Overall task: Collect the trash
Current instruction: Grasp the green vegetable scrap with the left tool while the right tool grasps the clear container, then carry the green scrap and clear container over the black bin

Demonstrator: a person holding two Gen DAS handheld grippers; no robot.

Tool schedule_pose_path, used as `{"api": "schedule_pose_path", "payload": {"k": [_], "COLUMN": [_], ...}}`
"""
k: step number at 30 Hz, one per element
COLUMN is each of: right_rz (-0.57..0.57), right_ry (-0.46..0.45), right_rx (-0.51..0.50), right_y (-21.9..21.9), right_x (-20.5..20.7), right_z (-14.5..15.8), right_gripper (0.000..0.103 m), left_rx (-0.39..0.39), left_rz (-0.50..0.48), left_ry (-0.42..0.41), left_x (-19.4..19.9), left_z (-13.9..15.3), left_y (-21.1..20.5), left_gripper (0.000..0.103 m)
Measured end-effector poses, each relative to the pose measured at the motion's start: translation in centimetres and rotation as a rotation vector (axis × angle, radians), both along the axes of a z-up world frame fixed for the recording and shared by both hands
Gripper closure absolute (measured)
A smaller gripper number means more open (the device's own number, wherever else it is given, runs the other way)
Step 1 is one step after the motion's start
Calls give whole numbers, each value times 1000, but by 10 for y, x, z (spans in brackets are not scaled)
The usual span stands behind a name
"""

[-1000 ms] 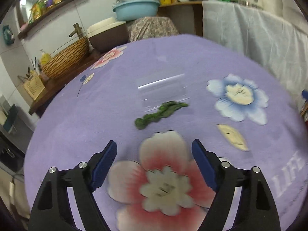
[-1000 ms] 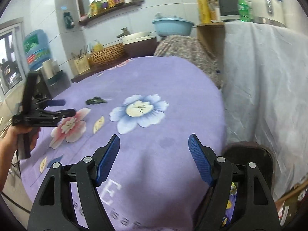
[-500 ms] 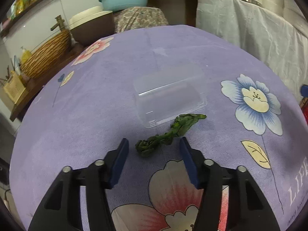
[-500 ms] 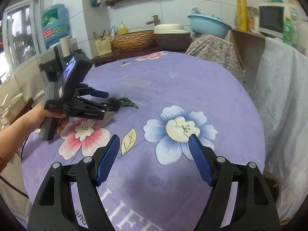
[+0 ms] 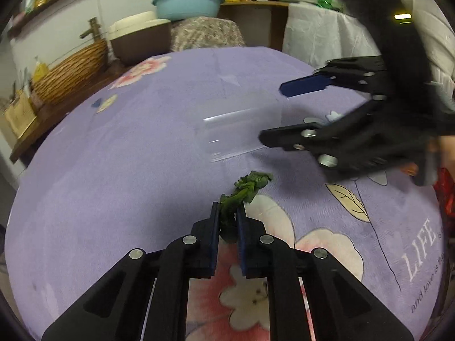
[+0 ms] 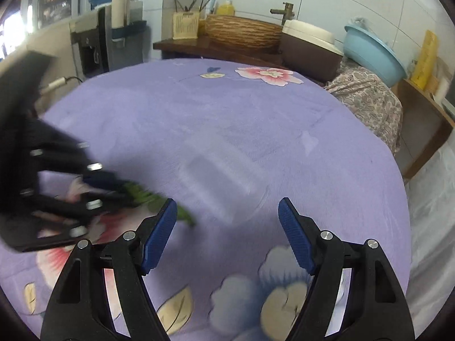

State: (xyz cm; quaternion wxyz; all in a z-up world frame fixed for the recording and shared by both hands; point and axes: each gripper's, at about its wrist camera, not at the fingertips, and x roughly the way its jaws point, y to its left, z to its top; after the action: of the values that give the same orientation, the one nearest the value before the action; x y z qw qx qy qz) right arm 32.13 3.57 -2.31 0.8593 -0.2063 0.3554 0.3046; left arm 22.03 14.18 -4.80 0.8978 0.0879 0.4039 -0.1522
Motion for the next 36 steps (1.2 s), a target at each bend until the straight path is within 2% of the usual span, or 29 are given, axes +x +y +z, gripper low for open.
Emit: {"api": "schedule_pose_path", "payload": {"k": [4, 6, 10, 11, 12, 13, 16, 19, 26, 28, 31, 36], "right_rz": [65, 133, 225, 230, 230, 230, 201, 170, 34, -4, -57, -187], "right_ry": [21, 29, 48, 44, 50, 65, 74, 69, 47, 13, -32, -105], "right_rx": [-64, -144, -213, -217, -221, -211, -195, -154, 36, 70, 121, 169], "right_y": [21, 36, 50, 52, 53, 53, 50, 40, -10, -31, -64, -126], "right_x": [25, 34, 38, 38, 38, 38, 36, 26, -9, -29, -57, -105], "right_z": [-9, -15, -22, -21, -22, -21, -20, -19, 5, 12, 21, 28], "right_gripper": [29, 29, 30, 30, 38, 51, 53, 54, 54, 54, 53, 53], "left_rx": [-19, -33, -48, -45, -49, -56, -71, -92, -126, -131, -187, -165], "left_rz": [6, 17, 34, 41, 42, 42, 51, 56, 39, 29, 17, -50], "left_ry": [-28, -42, -52, -57, -55, -51, -50, -53, -106, -121, -116, -158], "left_x": [-25, -37, -45, -46, -46, -46, -48, -52, -68, -74, -81, -100], "left_z": [11, 14, 15, 14, 13, 12, 11, 12, 24, 26, 29, 31], "left_y": [9, 12, 14, 14, 14, 14, 13, 12, -17, -28, -46, -98], "left_gripper": [91, 91, 91, 91, 91, 91, 91, 91, 91, 91, 91, 91]}}
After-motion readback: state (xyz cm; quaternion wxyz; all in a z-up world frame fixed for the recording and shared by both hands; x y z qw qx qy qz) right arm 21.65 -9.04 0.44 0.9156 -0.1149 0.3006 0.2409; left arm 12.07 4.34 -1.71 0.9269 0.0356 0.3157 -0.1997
